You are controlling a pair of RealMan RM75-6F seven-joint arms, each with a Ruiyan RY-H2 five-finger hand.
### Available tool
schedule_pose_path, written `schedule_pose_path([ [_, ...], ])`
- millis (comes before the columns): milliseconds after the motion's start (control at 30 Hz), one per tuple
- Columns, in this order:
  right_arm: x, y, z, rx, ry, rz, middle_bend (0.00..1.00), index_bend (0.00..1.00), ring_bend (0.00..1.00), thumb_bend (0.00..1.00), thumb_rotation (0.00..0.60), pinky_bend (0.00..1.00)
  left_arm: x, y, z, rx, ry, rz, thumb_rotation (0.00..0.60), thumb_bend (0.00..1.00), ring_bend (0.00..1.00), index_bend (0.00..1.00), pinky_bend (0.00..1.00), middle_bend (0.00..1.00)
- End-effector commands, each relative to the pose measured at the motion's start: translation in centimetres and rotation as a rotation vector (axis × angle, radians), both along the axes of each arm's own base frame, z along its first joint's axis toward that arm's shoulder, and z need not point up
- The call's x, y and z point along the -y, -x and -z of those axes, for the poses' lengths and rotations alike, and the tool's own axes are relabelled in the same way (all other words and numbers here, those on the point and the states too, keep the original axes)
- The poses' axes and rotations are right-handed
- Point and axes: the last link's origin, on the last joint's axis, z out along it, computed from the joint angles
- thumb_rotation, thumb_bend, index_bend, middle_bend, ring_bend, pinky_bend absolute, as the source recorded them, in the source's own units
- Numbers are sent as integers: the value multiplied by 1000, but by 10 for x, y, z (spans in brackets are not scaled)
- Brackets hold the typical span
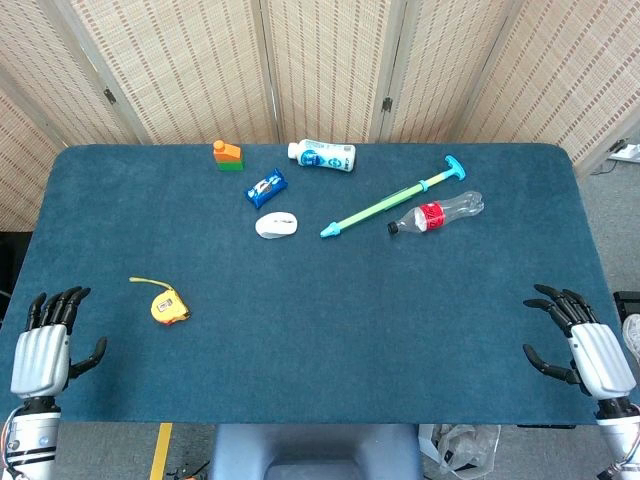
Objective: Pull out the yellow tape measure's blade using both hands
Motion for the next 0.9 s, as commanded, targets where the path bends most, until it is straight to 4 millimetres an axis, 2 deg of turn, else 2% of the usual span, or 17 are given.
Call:
schedule_pose_path([
  [33, 1, 0, 0, -3, 4, 3, 162, 243, 137, 361, 600, 88, 0, 1, -1, -2, -3, -2, 600, 377, 142, 171, 37, 173],
  [400, 0, -2, -2, -6, 10, -4, 162, 243, 139, 361, 600, 88, -4, 0, 2, -12, 11, 19, 600, 377, 141, 172, 37, 173],
  [733, -2, -3, -5, -9, 15, -6, 162, 243, 138, 362, 600, 87, -32, -10, 11, -30, 78, 106, 600, 377, 149, 175, 38, 173],
  [900, -2, -4, -6, -11, 17, -7, 162, 243, 138, 361, 600, 87, -43, -17, 26, -28, 175, 120, 600, 375, 140, 167, 34, 173],
])
